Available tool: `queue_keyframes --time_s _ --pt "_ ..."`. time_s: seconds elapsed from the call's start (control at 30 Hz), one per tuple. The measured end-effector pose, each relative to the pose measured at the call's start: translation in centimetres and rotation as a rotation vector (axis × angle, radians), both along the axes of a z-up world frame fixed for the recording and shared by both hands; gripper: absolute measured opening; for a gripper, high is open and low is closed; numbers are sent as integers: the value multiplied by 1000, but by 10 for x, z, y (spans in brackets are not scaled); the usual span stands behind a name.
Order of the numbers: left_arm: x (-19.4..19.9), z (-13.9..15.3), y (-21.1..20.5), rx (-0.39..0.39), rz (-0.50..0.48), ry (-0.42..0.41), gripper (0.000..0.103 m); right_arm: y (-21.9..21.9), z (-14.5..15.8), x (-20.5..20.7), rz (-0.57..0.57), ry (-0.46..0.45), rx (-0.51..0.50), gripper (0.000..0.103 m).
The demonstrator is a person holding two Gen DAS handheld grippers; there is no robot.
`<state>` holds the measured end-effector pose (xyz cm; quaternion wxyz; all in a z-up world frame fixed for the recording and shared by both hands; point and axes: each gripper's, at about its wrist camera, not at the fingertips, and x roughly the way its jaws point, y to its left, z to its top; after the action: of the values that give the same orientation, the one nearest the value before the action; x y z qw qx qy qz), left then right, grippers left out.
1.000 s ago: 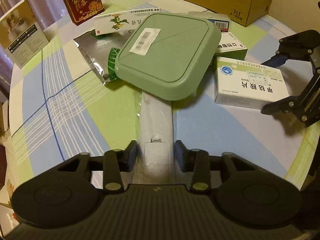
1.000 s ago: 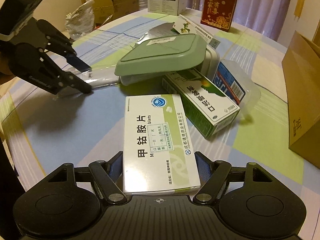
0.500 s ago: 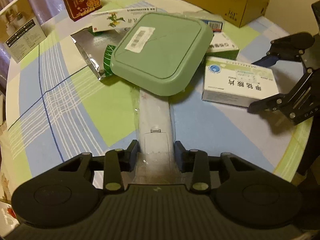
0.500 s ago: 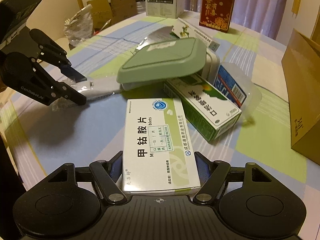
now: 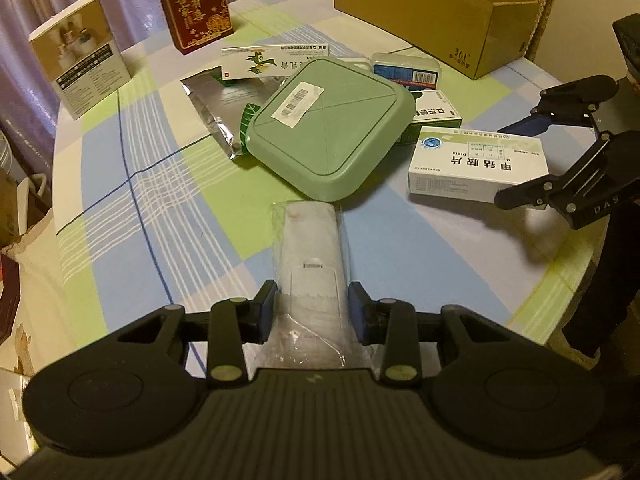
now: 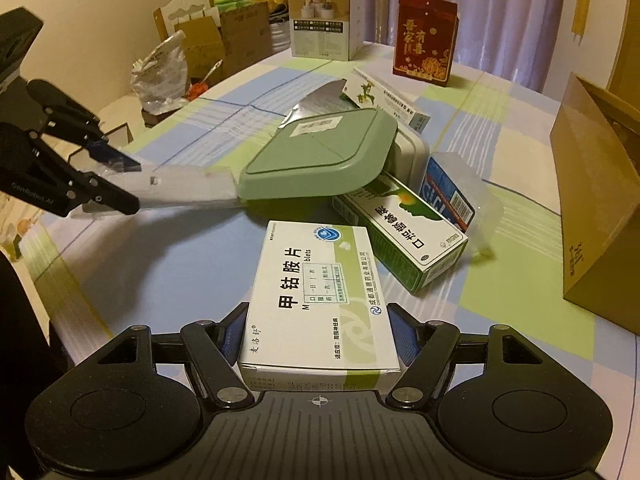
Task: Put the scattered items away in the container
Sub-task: 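Carry the wrapped item and white medicine box with both tools to the cardboard box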
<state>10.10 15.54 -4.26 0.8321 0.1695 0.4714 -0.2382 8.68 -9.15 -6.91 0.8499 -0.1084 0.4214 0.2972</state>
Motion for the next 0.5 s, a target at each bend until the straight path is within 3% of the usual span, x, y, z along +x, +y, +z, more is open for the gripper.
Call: queue_keyframes --time_s 0.27,0.5 --pt "-15 30 6 -46 42 -50 32 -3 17 -10 -6 -45 17 73" --pt "-5 57 -18 -59 17 -104 32 -16 36 -5 -48 -89 30 73"
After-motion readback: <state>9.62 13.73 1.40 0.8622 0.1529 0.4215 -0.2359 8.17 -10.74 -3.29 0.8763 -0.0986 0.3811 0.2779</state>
